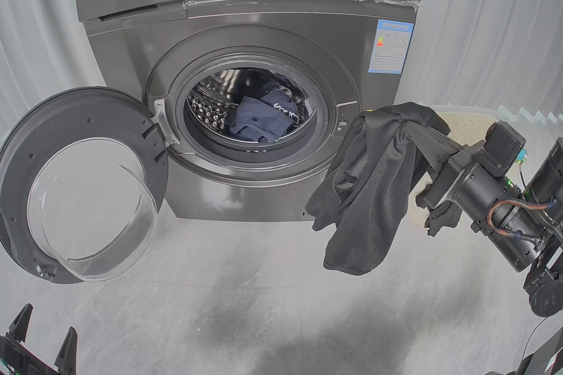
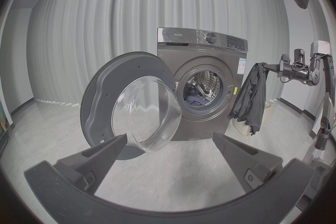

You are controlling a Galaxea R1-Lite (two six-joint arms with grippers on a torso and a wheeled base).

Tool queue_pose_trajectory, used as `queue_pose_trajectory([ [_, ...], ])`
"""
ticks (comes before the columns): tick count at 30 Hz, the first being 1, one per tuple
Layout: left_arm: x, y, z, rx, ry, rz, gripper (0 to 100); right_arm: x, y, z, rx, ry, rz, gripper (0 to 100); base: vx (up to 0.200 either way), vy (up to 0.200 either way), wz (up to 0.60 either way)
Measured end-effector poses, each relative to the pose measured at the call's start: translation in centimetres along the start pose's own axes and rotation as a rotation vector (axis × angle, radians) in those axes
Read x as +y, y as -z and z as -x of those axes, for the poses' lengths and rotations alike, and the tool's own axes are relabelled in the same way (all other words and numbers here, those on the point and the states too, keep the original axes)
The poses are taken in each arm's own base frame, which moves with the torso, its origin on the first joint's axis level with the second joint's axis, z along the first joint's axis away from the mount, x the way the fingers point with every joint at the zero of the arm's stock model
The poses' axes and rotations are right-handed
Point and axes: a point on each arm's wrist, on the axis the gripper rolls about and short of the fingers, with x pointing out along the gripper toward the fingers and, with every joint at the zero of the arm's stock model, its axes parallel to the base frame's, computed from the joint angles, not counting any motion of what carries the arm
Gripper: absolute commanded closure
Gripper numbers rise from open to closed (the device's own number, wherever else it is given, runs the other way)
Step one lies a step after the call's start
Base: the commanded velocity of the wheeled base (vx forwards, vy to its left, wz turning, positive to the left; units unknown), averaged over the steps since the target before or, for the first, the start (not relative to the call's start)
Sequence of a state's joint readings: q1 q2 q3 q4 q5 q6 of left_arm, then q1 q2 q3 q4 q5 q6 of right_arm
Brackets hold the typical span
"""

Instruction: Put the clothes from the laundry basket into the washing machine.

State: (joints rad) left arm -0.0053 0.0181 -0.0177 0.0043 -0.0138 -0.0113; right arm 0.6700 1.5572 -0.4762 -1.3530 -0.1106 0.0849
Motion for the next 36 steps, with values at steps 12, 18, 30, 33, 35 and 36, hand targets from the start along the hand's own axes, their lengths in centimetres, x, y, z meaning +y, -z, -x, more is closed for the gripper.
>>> queue_pose_trajectory([
  [12,0.0,0.0,0.0,0.000,-0.005,-0.007,0,0.5,1.0,0.0,0.033,-0.020,-0.005,100,0.000,0.100,0.00],
  [18,0.0,0.0,0.0,0.000,-0.005,-0.007,0,0.3,0.8,0.3,0.036,-0.015,-0.003,100,0.000,0.100,0.00],
  [30,0.0,0.0,0.0,0.000,-0.006,-0.007,0,2.2,1.1,-0.5,0.038,-0.079,-0.012,100,0.000,0.000,0.00],
  [33,0.0,0.0,0.0,0.000,-0.005,-0.007,0,2.6,1.5,-1.1,0.041,-0.080,-0.014,100,0.000,0.000,0.00],
  [35,0.0,0.0,0.0,0.000,-0.001,-0.009,0,3.1,1.6,-1.4,0.039,-0.090,-0.018,100,0.000,0.000,0.00],
  [36,0.0,0.0,0.0,0.000,0.001,-0.011,0,3.3,1.7,-1.6,0.039,-0.095,-0.020,100,0.000,0.000,0.00],
])
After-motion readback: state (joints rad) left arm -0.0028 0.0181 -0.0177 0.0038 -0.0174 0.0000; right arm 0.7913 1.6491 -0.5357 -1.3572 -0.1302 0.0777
